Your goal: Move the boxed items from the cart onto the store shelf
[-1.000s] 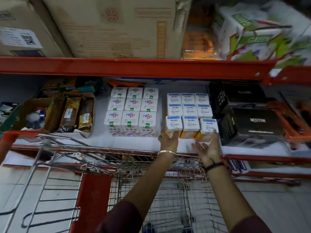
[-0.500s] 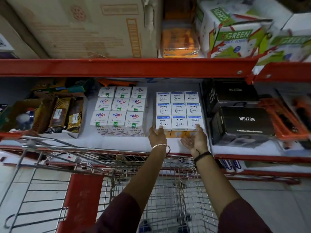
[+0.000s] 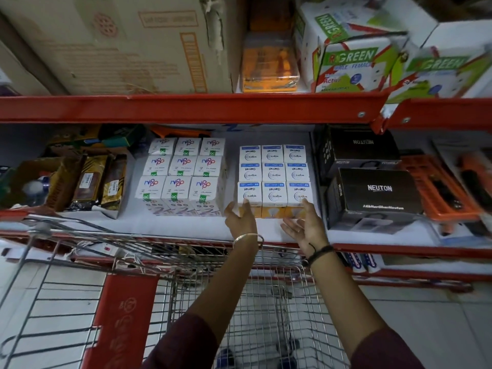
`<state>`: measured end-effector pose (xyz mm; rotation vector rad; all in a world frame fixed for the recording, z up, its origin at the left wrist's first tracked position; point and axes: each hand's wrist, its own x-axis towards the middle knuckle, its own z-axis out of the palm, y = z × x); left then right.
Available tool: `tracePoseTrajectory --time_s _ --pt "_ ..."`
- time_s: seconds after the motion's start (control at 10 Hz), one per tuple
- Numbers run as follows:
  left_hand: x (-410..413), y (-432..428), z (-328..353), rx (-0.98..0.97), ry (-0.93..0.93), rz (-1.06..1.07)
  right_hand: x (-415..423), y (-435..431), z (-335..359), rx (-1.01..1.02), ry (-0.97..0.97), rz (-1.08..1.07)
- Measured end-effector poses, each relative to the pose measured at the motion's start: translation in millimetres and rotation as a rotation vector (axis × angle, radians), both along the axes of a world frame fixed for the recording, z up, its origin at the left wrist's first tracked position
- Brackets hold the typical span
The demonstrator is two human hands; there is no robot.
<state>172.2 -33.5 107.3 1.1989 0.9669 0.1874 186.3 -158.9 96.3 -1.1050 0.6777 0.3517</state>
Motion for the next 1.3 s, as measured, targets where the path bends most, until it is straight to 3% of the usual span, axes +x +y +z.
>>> tracePoseTrajectory --time_s 0.1,0.2,0.3,0.4,0.5,0.7,0.9,1.1,1.2,1.3 --pt "-31.1 -22.4 17.2 0.347 -0.159 0.033 -29.9 -18.4 27.8 -0.197 -0.139 0.052" --pt "-45.5 -46.2 22.4 0.75 -0.439 -0.275 -57.3 -53.9 52.3 -0.632 -0.492 0.06" --pt "-36.1 -72.9 23.7 1.028 -0.562 -0.698 -60.8 -105.5 57.6 -1.195 -0.708 0.164" --pt "-14.9 -105.4 24.7 1.349 -0.555 -1.012 -40.5 -158.0 42.2 -1.604 -0.709 0.361" --pt "5.4 -132.9 21.2 1.654 -0.474 -1.121 -20.9 -191.7 23.4 -1.801 -0.661 0.573" --pt "20.8 -152.5 7.7 1.765 -0.26 -1.192 2.3 -205.5 7.0 -1.933 -0.642 0.657" --pt "34.7 -152.2 17.5 1.776 -0.186 -1.178 24.7 -204.9 7.7 -1.934 -0.665 0.688" --pt "33.3 -153.6 12.9 1.771 -0.158 -1.219 27.3 -207.9 3.5 -1.934 -0.668 0.738" --pt "32.2 -151.1 23.0 1.718 -0.191 -1.234 28.3 -204.8 11.6 -1.902 -0.706 0.674" --pt "25.2 -138.0 44.4 1.723 -0.335 -1.121 -3.8 -203.9 15.3 -1.792 -0.744 0.535"
